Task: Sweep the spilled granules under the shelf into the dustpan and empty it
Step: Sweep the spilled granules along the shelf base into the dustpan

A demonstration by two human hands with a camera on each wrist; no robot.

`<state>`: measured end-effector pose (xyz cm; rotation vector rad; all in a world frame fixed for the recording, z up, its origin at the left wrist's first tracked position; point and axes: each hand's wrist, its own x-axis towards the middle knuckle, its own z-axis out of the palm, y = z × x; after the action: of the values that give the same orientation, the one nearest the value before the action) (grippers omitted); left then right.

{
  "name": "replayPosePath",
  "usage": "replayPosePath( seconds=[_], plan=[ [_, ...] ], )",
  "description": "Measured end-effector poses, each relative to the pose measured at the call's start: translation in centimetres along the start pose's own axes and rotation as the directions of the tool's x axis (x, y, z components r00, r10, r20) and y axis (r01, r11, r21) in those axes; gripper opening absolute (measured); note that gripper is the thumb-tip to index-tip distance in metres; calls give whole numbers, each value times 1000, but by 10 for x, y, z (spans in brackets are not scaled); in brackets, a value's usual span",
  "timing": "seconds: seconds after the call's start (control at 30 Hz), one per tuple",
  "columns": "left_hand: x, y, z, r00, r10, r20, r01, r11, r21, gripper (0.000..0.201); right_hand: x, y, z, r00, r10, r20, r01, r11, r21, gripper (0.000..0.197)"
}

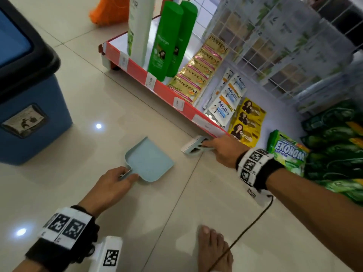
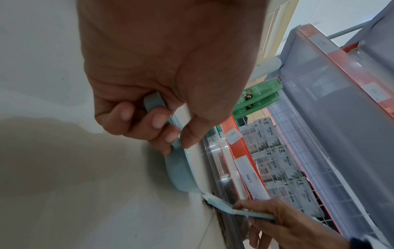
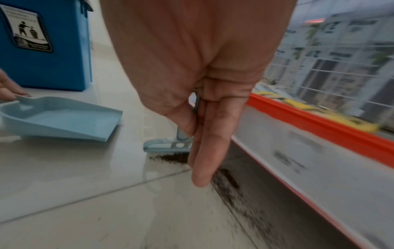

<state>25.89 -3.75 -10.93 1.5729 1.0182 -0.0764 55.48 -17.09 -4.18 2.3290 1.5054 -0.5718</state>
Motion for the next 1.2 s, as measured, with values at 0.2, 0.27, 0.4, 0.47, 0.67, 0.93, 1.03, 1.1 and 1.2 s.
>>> replayPosePath(
  seconds=[0.2, 0.27, 0.4, 0.47, 0.67, 0.93, 1.03, 1.1, 1.2],
  plan=[
    [2, 7, 19, 997, -16, 69, 19, 999, -38, 25, -34, 13, 5, 991, 39, -128, -17, 985, 171, 45],
    [0, 11, 21, 997, -18, 77, 19, 1000, -19, 28, -28, 5, 6, 975, 28, -219, 16, 981, 196, 47],
    [-3, 15, 24, 999, -29, 28, 29, 1000, 5, 28, 0, -19, 17, 957, -2, -292, 99, 942, 320, 50],
    [-7, 16, 26, 1000, -31, 0, 31, 999, 16, 27, 8, -21, 24, 960, -9, -280, 78, 968, 237, 52],
    [-22, 14, 41, 998, -53, -42, 54, 998, 15, 25, -31, 26, 52, 974, 131, -186, -97, 979, 180, 35],
    [-41, 21, 59, 986, -163, 47, 168, 972, -165, 34, -65, 26, 47, 948, 144, -286, -57, 955, 291, 51],
    [-43, 26, 58, 990, -142, 1, 141, 980, -143, 34, -41, -2, 31, 906, 3, -424, 124, 955, 271, 51],
    [-47, 26, 60, 992, -122, -25, 118, 986, -114, 36, -21, -12, 29, 908, -49, -416, 141, 971, 193, 52],
    [-52, 23, 67, 993, -107, -54, 105, 993, -44, 32, -7, -7, 39, 955, -49, -294, 91, 987, 131, 49]
  ],
)
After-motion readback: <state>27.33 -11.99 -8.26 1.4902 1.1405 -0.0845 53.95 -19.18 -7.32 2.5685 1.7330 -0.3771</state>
